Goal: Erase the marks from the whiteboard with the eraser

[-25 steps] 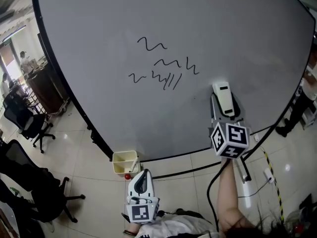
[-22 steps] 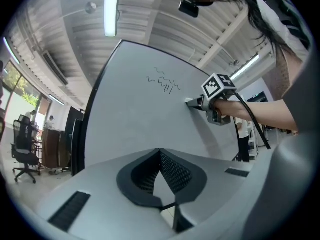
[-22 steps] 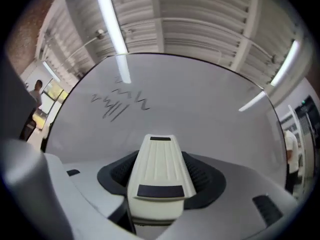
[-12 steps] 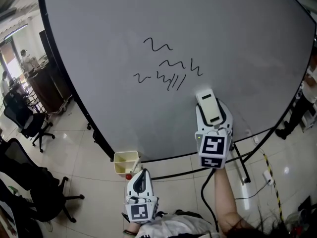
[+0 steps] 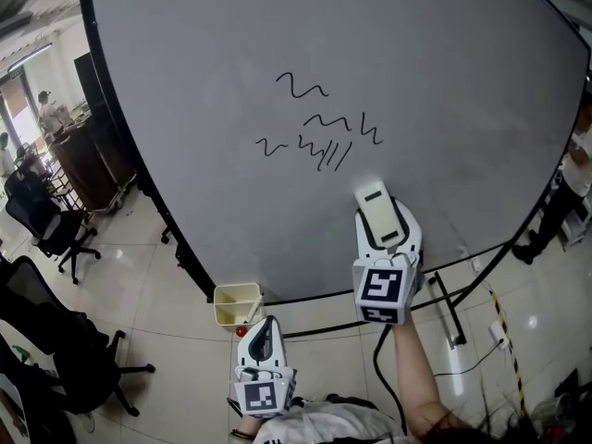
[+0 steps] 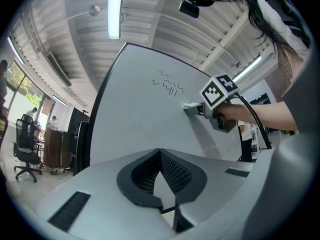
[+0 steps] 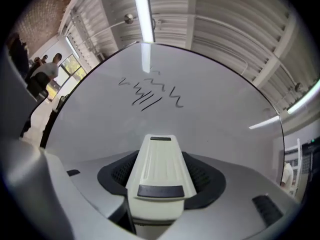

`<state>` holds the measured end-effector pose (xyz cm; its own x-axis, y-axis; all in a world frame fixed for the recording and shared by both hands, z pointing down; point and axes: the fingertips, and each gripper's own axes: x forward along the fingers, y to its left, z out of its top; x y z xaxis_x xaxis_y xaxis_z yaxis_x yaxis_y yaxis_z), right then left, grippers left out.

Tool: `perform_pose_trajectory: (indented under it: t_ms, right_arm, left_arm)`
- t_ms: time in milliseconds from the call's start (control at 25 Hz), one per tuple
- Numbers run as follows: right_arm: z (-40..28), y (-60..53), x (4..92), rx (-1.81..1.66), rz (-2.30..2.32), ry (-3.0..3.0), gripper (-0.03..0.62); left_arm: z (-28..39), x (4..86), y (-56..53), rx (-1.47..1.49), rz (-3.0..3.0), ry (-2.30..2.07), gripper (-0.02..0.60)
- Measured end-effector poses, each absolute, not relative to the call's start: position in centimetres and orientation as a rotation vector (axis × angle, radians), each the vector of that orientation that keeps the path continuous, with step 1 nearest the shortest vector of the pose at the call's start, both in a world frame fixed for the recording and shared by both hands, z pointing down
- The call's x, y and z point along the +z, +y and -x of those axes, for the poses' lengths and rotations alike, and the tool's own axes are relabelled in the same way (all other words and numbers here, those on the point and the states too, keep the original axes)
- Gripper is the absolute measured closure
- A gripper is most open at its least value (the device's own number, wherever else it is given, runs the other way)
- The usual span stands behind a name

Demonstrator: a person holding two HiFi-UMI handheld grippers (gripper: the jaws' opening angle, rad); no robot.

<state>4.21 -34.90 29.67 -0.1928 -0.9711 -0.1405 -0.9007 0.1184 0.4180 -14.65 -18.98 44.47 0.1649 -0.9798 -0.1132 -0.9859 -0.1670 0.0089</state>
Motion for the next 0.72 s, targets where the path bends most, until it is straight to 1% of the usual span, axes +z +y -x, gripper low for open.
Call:
perform_pose_trajectory:
  t_ms: [80, 120, 280, 360, 440, 560, 600, 640, 720]
  right_arm:
    - [-3.4, -34.6, 32.0, -0.658, -1.829, -2.164, 0.318]
    - [-3.1, -34.6, 31.5, -0.685, -1.821, -2.157, 0.318]
    - [-2.7, -34.9, 21.9, -0.809, -1.902, -2.235, 0.316]
    - [-2.5, -34.9, 18.4, -0.8, -1.956, -2.291, 0.316]
    - [-1.1, -34.6, 19.9, -0.789, -1.911, -2.304, 0.316]
    - [2.3, -33.9, 27.3, -0.839, -1.705, -2.215, 0.318]
    - [2.6, -34.0, 27.8, -0.86, -1.682, -2.19, 0.318]
    - [2.2, -34.1, 26.7, -0.876, -1.697, -2.186, 0.318]
    - [0.1, -34.5, 20.9, -0.877, -1.791, -2.231, 0.316]
  left_arm:
    - [14.8, 44.4, -18.9, 0.14, 2.347, 1.982, 0.578]
    - [14.9, 44.4, -18.9, 0.143, 2.346, 1.982, 0.578]
    - [14.8, 44.2, -19.1, 0.164, 2.343, 1.981, 0.578]
    - [14.6, 44.1, -19.1, 0.17, 2.348, 1.971, 0.578]
    - [14.4, 44.1, -18.9, 0.173, 2.351, 1.966, 0.578]
    - [14.8, 44.4, -18.8, 0.161, 2.358, 1.979, 0.578]
    - [14.9, 44.4, -18.9, 0.165, 2.36, 1.985, 0.578]
    - [15.0, 44.4, -18.9, 0.173, 2.36, 1.99, 0.578]
    - [15.0, 44.4, -18.9, 0.183, 2.358, 1.996, 0.578]
